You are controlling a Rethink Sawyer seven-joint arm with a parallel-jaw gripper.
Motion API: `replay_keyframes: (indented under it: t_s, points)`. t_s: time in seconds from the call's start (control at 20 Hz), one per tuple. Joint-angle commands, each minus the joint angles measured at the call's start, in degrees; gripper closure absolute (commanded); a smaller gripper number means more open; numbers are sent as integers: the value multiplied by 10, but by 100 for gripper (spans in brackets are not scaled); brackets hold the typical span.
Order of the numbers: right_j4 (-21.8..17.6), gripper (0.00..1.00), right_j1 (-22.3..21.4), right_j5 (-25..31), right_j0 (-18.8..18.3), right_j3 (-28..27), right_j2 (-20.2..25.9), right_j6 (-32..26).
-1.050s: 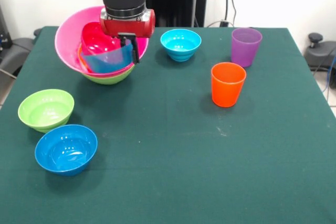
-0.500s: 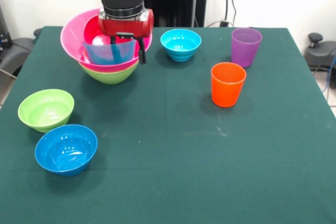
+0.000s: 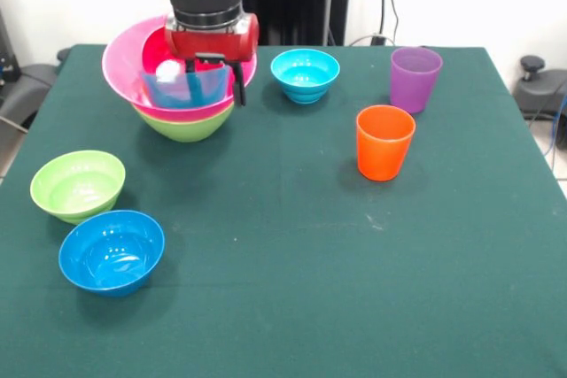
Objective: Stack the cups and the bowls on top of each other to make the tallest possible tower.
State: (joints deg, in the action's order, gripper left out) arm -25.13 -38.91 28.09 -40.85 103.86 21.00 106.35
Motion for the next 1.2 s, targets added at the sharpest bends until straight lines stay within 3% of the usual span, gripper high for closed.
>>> replay_keyframes:
  t_s: [0.05, 0.2, 0.4, 1.2]
  points:
    - [48, 0, -100, 85, -24, 83, 45, -30]
    - [77, 0, -162, 103, -54, 137, 58, -49]
    - [92, 0, -197, 97, -88, 183, 74, -67]
    - [79, 0, -188, 92, -92, 191, 92, -42]
